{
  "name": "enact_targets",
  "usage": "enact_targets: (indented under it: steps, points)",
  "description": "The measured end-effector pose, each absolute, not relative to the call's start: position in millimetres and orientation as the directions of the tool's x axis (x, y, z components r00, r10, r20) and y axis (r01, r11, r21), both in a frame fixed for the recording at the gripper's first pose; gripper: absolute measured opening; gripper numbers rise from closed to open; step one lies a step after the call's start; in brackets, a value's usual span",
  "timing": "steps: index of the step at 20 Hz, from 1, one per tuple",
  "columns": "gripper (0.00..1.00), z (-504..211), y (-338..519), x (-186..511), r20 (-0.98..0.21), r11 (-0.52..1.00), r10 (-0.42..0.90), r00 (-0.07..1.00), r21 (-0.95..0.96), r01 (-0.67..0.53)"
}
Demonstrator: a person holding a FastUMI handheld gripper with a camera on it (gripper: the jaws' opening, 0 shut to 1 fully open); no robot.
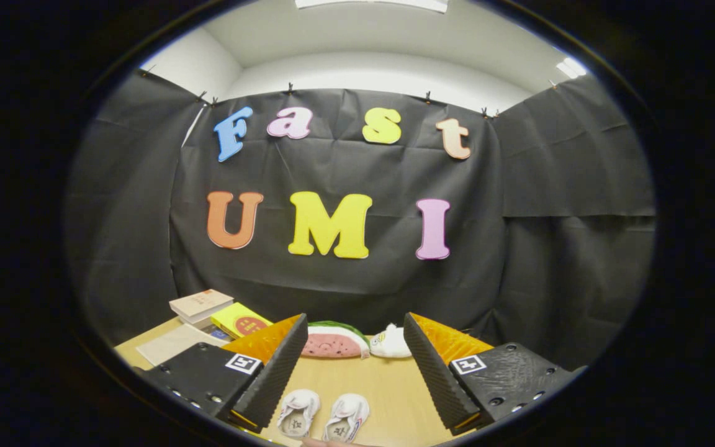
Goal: Open the storage box then place both shoes into the box .Put the left shoe in first, then the right shoe, with the right side of both shoes facing outward in a uniform manner.
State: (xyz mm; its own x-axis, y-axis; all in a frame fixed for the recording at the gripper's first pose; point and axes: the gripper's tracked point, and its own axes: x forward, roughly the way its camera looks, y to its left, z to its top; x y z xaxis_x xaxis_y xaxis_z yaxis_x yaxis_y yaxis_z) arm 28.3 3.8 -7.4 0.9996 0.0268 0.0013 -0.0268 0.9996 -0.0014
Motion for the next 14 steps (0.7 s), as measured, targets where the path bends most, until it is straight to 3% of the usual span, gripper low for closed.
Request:
enact_targets:
  steps: [9,14]
  points:
    - [0.95,-42,49,68,-0.057,0.989,0.148,0.987,-0.013,-0.149]
    - [0.96,-115,103,94,-0.262,0.943,0.332,0.906,0.085,-0.321]
